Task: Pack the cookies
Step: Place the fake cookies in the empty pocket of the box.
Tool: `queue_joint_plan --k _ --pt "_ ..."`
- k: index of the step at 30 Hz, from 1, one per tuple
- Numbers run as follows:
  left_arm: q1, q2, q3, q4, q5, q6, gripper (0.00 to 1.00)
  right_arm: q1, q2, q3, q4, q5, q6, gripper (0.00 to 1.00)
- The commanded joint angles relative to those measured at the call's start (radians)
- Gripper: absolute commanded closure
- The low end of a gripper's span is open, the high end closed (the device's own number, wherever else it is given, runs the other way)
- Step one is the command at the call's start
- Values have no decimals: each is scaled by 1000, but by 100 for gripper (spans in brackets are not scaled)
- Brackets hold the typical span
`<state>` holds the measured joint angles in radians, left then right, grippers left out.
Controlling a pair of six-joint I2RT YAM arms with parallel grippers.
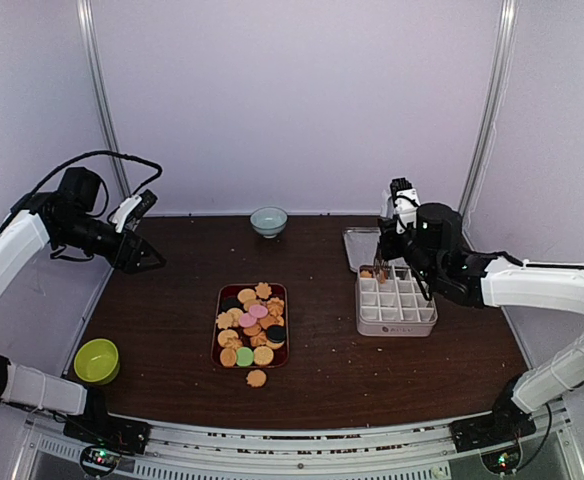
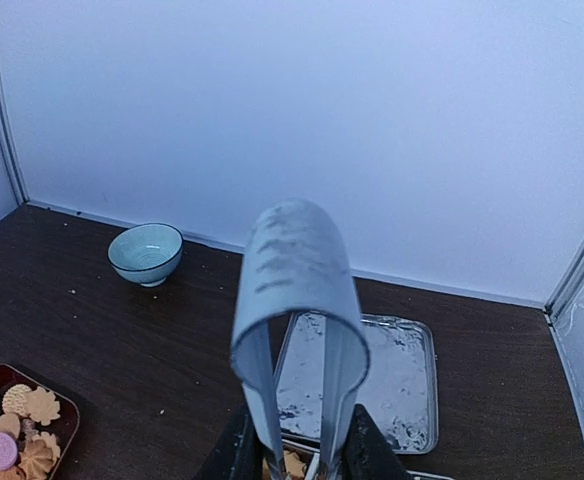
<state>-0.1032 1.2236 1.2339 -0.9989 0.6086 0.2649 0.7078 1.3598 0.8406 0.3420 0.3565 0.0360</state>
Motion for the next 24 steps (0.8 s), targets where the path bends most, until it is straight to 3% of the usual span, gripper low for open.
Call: queue_joint_plan --k 1,24 --pt "7 13 18 5 22 7 27 -33 -39 -33 19 36 -32 100" --pt "7 30 22 5 25 -4 27 -103 44 58 57 -47 -54 100"
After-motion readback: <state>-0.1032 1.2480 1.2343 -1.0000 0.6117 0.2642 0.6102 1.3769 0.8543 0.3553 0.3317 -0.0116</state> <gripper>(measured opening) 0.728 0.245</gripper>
